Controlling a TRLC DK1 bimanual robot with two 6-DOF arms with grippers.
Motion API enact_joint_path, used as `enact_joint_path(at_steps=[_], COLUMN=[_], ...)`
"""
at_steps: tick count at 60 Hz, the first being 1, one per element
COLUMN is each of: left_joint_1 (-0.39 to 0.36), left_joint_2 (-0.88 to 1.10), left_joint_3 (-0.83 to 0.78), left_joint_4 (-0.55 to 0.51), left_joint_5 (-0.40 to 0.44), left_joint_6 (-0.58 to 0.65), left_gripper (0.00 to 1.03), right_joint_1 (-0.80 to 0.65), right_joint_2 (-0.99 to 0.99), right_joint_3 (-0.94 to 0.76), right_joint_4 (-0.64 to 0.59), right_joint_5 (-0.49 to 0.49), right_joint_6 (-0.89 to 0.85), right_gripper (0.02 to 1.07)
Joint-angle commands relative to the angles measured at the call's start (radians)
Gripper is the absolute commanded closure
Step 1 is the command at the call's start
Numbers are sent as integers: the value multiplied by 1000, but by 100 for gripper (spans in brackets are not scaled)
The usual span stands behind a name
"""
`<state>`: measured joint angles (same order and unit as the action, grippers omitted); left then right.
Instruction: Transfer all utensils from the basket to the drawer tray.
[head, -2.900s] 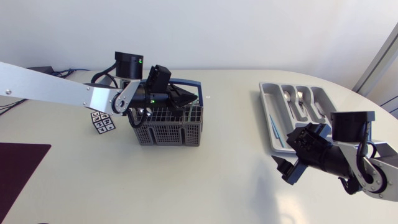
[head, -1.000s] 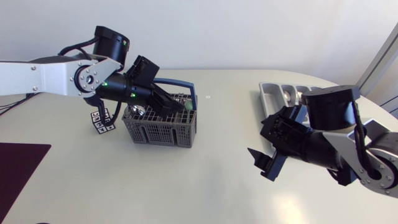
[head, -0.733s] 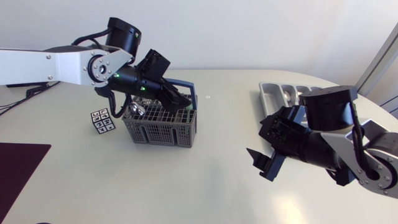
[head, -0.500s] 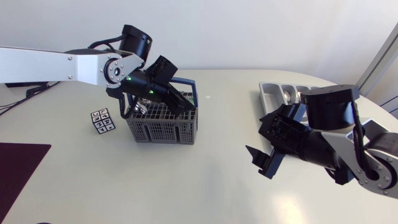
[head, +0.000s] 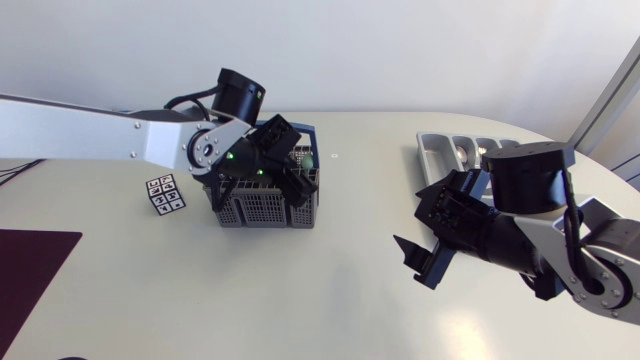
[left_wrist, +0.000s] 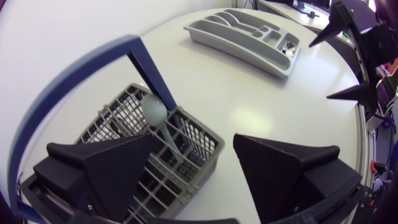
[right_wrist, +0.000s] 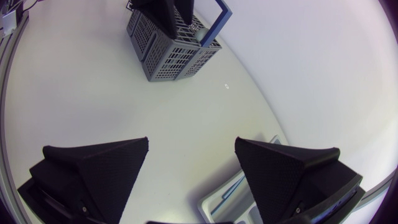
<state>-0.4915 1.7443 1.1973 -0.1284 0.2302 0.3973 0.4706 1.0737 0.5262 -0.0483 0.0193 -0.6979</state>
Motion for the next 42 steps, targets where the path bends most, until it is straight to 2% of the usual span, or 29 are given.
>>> enact_joint_path(at_steps=[1, 10, 15, 22, 30, 42], left_joint_1=[-15, -5, 30, 80, 139, 174], left_joint_2=[-104, -252, -310, -321, -318, -313], left_joint_3=[-74, -130, -137, -93, -67, -64], left_joint_4=[19, -25, -74, -218, -310, -324], left_joint_5=[-28, -106, -152, -198, -226, -246], left_joint_6=[23, 34, 46, 15, -52, -51], left_gripper=[13, 13, 13, 13, 14, 14], right_joint_1=[10, 25, 45, 92, 151, 200], right_joint_2=[9, 8, 11, 22, 35, 51], right_joint_3=[-20, -6, 0, 14, 37, 57], right_joint_4=[13, 11, 8, 4, -5, -15], right_joint_5=[-7, -4, 4, 41, 82, 120], right_joint_6=[26, 41, 51, 71, 95, 118], right_gripper=[7, 7, 7, 7, 7, 7])
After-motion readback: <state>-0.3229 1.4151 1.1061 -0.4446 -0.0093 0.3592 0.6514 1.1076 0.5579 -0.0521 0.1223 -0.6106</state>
